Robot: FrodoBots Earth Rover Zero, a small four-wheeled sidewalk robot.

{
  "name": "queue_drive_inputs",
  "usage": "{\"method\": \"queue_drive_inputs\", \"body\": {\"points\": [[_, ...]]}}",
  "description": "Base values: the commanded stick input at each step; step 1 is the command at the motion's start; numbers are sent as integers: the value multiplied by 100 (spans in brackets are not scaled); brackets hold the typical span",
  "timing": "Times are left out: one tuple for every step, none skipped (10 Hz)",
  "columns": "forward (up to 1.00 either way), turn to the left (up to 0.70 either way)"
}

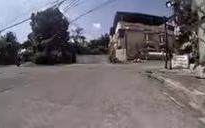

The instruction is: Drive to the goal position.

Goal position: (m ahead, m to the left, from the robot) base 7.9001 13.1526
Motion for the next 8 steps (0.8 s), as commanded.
{"method": "queue_drive_inputs", "body": {"points": [[100,0],[100,0],[100,0],[100,0],[100,0],[100,0],[100,0],[100,0]]}}
